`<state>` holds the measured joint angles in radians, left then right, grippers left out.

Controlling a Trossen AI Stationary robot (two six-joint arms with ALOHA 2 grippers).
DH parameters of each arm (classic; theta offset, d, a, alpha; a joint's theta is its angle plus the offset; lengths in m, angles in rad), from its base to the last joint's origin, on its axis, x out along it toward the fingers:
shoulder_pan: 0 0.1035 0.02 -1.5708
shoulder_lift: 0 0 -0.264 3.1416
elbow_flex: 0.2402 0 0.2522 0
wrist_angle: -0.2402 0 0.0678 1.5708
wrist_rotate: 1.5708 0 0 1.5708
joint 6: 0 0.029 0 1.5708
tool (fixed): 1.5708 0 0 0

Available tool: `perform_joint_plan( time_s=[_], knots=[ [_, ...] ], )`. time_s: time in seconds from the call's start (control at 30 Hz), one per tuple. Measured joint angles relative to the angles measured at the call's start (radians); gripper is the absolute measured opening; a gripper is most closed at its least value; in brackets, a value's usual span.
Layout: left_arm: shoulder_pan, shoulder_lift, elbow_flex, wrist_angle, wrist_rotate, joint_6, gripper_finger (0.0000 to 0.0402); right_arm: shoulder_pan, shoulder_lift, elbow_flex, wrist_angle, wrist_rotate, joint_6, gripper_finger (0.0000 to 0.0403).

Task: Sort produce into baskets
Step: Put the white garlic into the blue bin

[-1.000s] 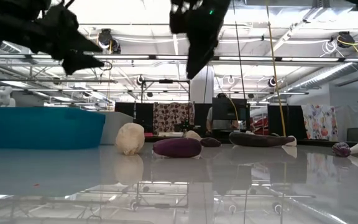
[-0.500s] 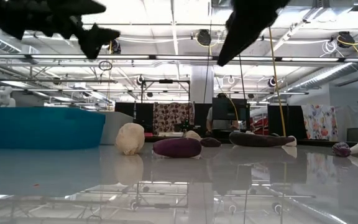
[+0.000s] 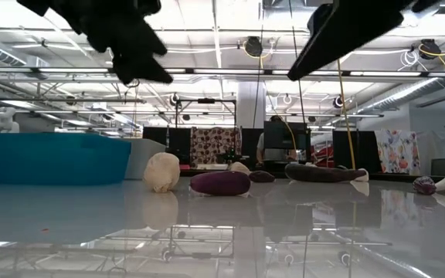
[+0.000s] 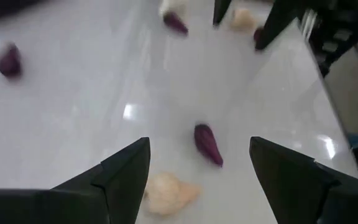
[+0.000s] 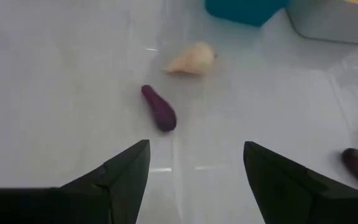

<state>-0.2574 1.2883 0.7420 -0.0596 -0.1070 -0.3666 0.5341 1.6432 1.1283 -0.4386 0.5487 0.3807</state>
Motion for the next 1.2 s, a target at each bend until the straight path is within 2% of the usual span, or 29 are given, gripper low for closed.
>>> perform_joint_plan(
  time_s=[0.13,0.27,0.5,0.87,1.2],
  knots=[
    [-0.015,0.072,0.02,-0.006,0.0,-0.011,0.0283,0.032,0.0,-0.057,0.127,0.001,0.0,0.0251],
    [-0.014,0.13,0.02,-0.034,-0.001,-0.007,0.0283,0.069,0.0,-0.081,0.12,-0.004,0.025,0.0251],
    [-0.012,0.225,0.019,-0.031,-0.003,0.104,0.0283,0.133,0.0,-0.105,0.12,0.0,0.038,0.0251],
    [0.012,0.312,0.019,0.057,-0.008,0.185,0.0283,0.134,0.0,-0.106,0.12,0.002,0.009,0.0251],
    [0.014,0.37,0.018,0.053,-0.002,0.226,0.0283,0.135,0.0,-0.106,0.135,0.002,0.029,0.0251]
  ],
)
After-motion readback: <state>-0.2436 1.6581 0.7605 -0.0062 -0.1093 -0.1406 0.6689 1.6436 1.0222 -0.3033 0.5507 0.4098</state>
